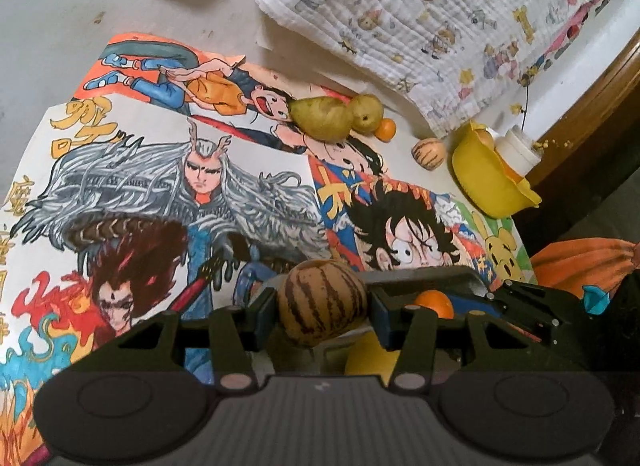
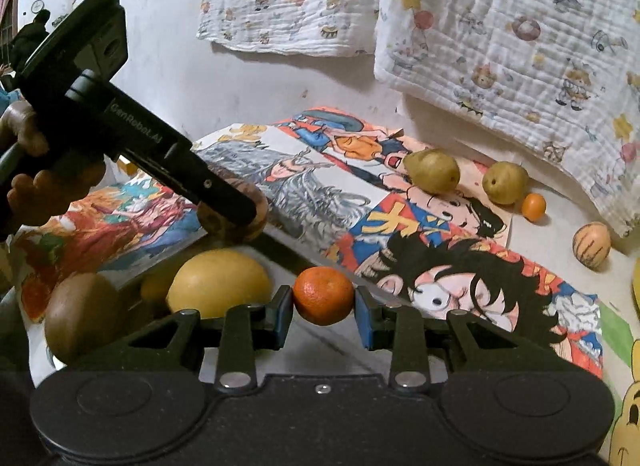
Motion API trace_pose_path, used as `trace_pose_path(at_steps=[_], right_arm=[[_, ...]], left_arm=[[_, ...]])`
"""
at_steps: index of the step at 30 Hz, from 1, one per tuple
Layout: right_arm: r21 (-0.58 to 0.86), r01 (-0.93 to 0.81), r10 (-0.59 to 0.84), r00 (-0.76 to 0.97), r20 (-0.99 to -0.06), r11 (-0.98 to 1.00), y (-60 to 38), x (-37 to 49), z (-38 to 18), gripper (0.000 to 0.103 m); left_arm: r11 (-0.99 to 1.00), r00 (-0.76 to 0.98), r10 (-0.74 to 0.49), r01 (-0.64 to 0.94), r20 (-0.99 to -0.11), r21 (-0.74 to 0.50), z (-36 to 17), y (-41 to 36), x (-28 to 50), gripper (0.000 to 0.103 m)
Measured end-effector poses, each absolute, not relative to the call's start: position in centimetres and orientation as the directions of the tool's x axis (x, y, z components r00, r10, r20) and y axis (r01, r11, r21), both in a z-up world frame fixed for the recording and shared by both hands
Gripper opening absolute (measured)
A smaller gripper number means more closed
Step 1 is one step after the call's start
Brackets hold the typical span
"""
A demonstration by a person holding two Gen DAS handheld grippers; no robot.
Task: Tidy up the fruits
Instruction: 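Carry striped fruit and tangerine over the metal tray and open both tools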
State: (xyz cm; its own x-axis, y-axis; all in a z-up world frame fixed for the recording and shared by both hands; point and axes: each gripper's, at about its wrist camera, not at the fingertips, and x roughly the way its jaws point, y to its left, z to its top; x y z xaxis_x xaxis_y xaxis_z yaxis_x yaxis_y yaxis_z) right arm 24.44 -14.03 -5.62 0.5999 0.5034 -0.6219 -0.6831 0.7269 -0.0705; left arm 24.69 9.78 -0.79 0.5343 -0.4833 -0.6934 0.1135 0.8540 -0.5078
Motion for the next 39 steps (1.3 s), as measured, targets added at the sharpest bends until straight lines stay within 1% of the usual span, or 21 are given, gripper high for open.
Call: trace_pose_path(at_steps=[5,21,39], right_arm=[[-0.060,-0.677,0.498,0.595,-0.630,0.733,-14.3,23.8,-5.9,0.035],[-0.073,-0.695,0.487,0.570,-0.662,0.715,-13.9,22.2,-7.1,0.036],[-0.072,-0.696,0.488,0.570,-0.661,0.715,-13.7,21.7,-7.5,0.036]], left_arm=[[0.869,0.519,-0.470,0.126,-0.714,-0.479,-0.9,9.3,24.0,0.054],[0.891,0.513,-0.441,0.150,-0.736,-0.429,-0.5,8.4,23.4,0.054],[0.895,0.522,-0.431,0.140,-0.736,-0.424,-0.7,8.9,23.2,0.055]])
